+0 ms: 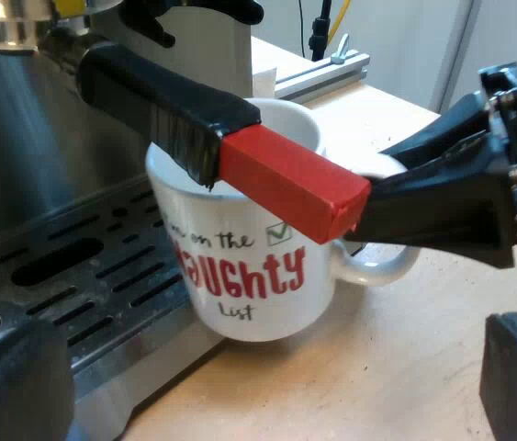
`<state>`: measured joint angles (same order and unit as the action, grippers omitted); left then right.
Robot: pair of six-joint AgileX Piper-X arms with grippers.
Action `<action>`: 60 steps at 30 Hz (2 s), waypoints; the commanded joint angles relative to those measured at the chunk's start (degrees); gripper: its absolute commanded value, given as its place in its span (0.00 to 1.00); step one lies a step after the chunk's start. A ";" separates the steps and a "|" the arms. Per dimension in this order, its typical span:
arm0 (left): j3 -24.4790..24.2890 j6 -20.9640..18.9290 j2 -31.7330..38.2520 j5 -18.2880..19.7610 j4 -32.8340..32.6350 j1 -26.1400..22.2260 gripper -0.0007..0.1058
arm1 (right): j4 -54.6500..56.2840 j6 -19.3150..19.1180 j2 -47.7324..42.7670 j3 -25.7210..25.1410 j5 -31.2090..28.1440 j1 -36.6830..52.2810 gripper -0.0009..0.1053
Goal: Remove mug from coffee machine
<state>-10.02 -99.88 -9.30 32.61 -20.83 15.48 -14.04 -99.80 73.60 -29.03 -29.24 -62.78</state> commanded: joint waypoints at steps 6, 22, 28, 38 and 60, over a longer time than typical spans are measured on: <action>-0.71 -0.35 -0.04 6.61 -1.52 0.35 0.86 | 14.83 6.27 -11.67 -0.65 -2.24 -0.24 0.01; -8.63 -0.17 0.07 7.07 -16.60 10.83 0.86 | 47.30 13.08 -38.15 -0.65 -2.10 -0.24 0.01; -8.63 2.14 0.07 4.64 -16.49 14.58 0.86 | 56.36 15.72 -46.33 -0.65 -3.61 -0.14 0.01; -2.43 3.83 0.07 3.99 -3.75 14.99 0.86 | 62.25 15.98 -48.25 1.54 -14.11 -0.14 0.01; 1.80 4.90 -19.09 1.47 12.98 14.99 0.86 | 43.41 17.76 -47.91 16.13 -25.57 -0.14 0.01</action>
<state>-8.10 -95.39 -27.97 34.63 -9.55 30.41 31.73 -81.80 26.10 -12.68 -51.59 -62.84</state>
